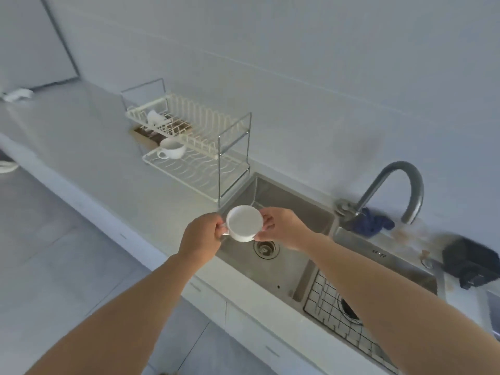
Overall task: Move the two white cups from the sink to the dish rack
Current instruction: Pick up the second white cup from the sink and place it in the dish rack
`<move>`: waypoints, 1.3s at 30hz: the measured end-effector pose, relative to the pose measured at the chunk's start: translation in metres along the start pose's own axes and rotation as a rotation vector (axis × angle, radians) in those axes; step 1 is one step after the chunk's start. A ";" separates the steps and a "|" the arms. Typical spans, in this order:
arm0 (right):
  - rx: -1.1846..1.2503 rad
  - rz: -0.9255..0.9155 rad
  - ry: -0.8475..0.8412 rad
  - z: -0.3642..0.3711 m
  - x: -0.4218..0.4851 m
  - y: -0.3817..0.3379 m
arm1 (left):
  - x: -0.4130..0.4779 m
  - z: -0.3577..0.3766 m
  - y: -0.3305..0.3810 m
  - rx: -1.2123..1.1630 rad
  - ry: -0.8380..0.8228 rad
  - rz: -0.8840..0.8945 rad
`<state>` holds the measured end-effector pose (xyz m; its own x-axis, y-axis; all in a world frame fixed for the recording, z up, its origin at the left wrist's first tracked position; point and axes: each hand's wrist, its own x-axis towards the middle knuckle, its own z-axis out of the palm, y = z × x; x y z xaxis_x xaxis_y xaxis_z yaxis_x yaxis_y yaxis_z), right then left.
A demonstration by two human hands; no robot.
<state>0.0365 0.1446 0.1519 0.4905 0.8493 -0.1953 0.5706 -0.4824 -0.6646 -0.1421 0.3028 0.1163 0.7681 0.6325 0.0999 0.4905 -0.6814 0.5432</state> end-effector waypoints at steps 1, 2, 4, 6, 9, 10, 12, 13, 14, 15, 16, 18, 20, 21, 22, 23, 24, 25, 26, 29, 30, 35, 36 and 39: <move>-0.018 -0.029 -0.009 0.012 0.018 -0.019 | 0.004 -0.013 -0.020 0.000 0.019 -0.028; -0.033 -0.053 -0.020 0.025 0.036 -0.039 | 0.009 -0.025 -0.041 -0.003 0.034 -0.059; -0.051 -0.085 -0.035 0.051 0.071 -0.077 | 0.019 -0.049 -0.083 -0.004 0.064 -0.118; -0.057 -0.107 -0.031 0.076 0.102 -0.110 | 0.029 -0.070 -0.120 0.007 0.081 -0.161; -0.077 -0.124 -0.017 0.107 0.143 -0.153 | 0.044 -0.099 -0.166 0.011 0.101 -0.206; -0.085 -0.124 -0.014 0.115 0.155 -0.165 | 0.048 -0.106 -0.177 0.012 0.103 -0.215; -0.084 -0.119 -0.010 0.127 0.178 -0.183 | 0.060 -0.120 -0.198 0.015 0.104 -0.225; -0.083 -0.114 -0.011 0.131 0.189 -0.189 | 0.067 -0.125 -0.207 0.015 0.101 -0.225; -0.085 -0.107 -0.013 0.134 0.198 -0.194 | 0.074 -0.128 -0.215 0.015 0.098 -0.224; -0.085 -0.096 -0.011 0.136 0.208 -0.197 | 0.082 -0.130 -0.221 0.013 0.094 -0.224; -0.080 -0.083 -0.004 0.137 0.217 -0.199 | 0.091 -0.131 -0.226 0.010 0.092 -0.224; -0.065 -0.055 0.021 0.137 0.233 -0.200 | 0.109 -0.127 -0.232 0.002 0.089 -0.224; -0.056 -0.023 0.047 0.135 0.250 -0.196 | 0.127 -0.120 -0.233 0.001 0.076 -0.216; -0.057 -0.008 0.054 0.133 0.258 -0.191 | 0.136 -0.114 -0.233 -0.003 0.065 -0.215; -0.062 0.005 0.059 0.132 0.266 -0.186 | 0.146 -0.109 -0.233 -0.008 0.052 -0.217; -0.067 0.019 0.062 0.130 0.274 -0.179 | 0.156 -0.103 -0.232 -0.016 0.039 -0.220; -0.066 0.033 0.066 0.129 0.282 -0.172 | 0.167 -0.097 -0.232 -0.025 0.027 -0.220; -0.057 0.048 0.074 0.128 0.289 -0.165 | 0.177 -0.090 -0.231 -0.038 0.018 -0.217; -0.041 0.063 0.086 0.126 0.296 -0.159 | 0.187 -0.084 -0.229 -0.053 0.012 -0.216; 0.026 0.110 0.129 0.123 0.317 -0.141 | 0.217 -0.067 -0.227 -0.068 -0.016 -0.223; 0.056 0.123 0.141 0.123 0.324 -0.135 | 0.226 -0.061 -0.228 -0.071 -0.026 -0.229; 0.190 0.231 0.197 0.122 0.344 -0.114 | 0.262 -0.038 -0.227 -0.096 -0.068 -0.239; 0.212 0.253 0.212 0.122 0.348 -0.111 | 0.268 -0.035 -0.227 -0.102 -0.075 -0.242; 0.295 0.310 0.256 0.121 0.362 -0.104 | 0.285 -0.026 -0.226 -0.112 -0.074 -0.228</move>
<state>0.0755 0.5276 0.0631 0.7750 0.5774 -0.2570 0.1797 -0.5912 -0.7862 -0.0452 0.6466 0.0433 0.6728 0.7337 -0.0944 0.6089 -0.4768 0.6339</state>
